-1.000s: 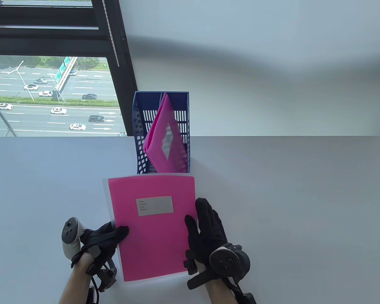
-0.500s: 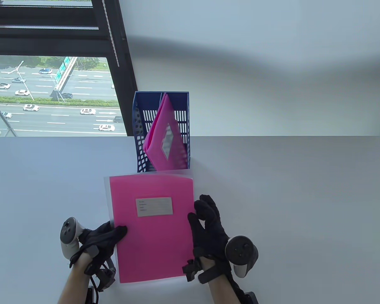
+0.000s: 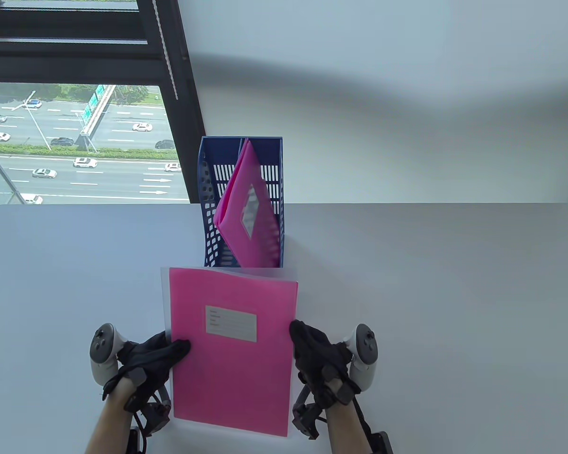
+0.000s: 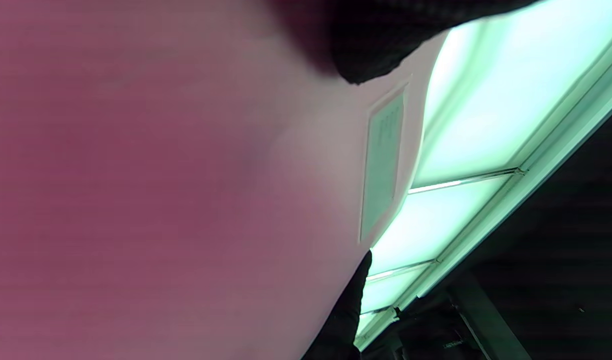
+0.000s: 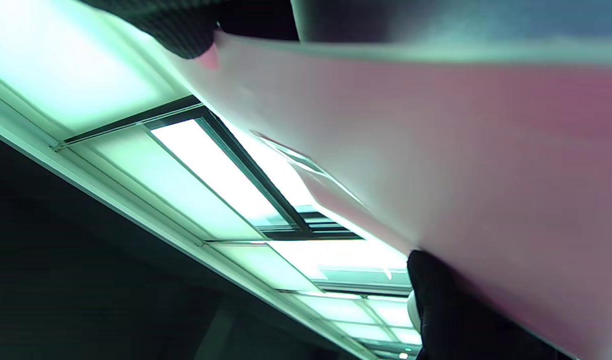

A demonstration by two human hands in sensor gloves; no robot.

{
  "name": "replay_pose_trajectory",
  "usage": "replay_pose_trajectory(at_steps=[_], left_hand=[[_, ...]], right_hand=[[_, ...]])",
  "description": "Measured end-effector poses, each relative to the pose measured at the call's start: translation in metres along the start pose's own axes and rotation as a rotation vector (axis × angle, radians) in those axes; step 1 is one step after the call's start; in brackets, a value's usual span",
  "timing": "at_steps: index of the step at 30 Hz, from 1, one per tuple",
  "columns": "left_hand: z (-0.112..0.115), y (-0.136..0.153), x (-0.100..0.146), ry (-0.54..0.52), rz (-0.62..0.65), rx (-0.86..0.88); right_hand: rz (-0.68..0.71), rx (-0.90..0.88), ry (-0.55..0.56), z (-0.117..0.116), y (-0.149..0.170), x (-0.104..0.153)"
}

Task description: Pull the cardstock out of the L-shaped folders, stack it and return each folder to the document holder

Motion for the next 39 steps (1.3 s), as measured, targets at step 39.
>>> replay_pose_trajectory(at_steps=[39], left_hand=[[0.001, -0.001, 0.000, 0.024, 0.023, 0.015]], right_hand=[[0.500, 1.185, 0.479, -0.034, -0.080, 0.036]])
Point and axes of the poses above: the tracker on the back of each hand, its own y axis roughly to the little-finger side, its own x axis roughly from the fingertips to the wrist, z = x × y, the point moved 5 cm from there along -x, roughly from the wrist to the fingertips, and after that the axes turned 9 degrees about -x, right-handed, at the moved point
